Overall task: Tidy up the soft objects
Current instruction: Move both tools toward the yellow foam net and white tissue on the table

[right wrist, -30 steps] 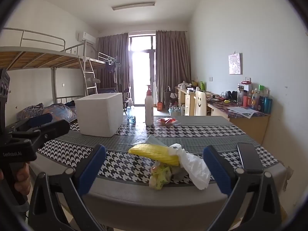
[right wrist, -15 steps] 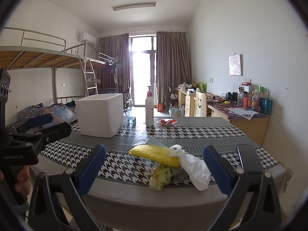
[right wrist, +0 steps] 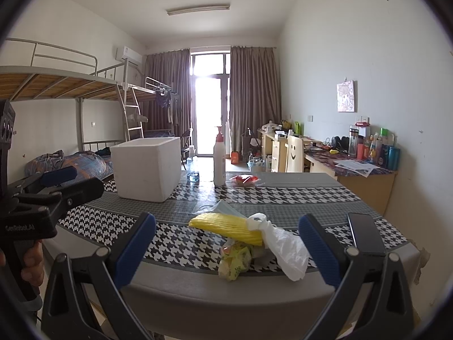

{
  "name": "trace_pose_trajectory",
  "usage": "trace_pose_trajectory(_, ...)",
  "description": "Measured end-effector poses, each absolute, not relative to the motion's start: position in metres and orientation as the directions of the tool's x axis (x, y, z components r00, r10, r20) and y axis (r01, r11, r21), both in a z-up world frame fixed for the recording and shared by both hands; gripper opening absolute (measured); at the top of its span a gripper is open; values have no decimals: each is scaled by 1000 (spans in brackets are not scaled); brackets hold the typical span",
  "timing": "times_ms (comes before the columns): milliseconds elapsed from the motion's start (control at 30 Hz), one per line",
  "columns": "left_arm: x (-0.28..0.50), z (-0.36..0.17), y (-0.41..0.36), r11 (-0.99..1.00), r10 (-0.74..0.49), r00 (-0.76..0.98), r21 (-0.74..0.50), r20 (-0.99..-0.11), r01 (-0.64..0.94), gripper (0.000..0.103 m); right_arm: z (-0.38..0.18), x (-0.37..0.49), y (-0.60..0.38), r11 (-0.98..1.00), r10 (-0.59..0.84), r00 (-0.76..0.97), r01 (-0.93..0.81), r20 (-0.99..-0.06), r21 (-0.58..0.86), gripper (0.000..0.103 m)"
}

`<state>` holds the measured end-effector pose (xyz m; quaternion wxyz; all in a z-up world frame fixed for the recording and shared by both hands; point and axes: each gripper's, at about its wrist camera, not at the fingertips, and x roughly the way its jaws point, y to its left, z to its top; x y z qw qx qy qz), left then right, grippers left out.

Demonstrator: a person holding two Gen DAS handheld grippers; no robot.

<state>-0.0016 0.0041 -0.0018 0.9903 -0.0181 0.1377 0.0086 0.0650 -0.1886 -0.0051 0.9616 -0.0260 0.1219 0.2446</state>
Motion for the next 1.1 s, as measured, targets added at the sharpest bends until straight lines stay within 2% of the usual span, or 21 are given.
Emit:
trace_pose_trajectory(600,3,-5,3,999,4,959,-31,-285,-13,102,-9,67,-188,881,459,851,-473,-256,7,102)
trace_pose_trajectory(1100,29,-14,5,999,-19,943,-50,-333,2,102,-15,84,-185,887,443,847,-462,-294,4,102)
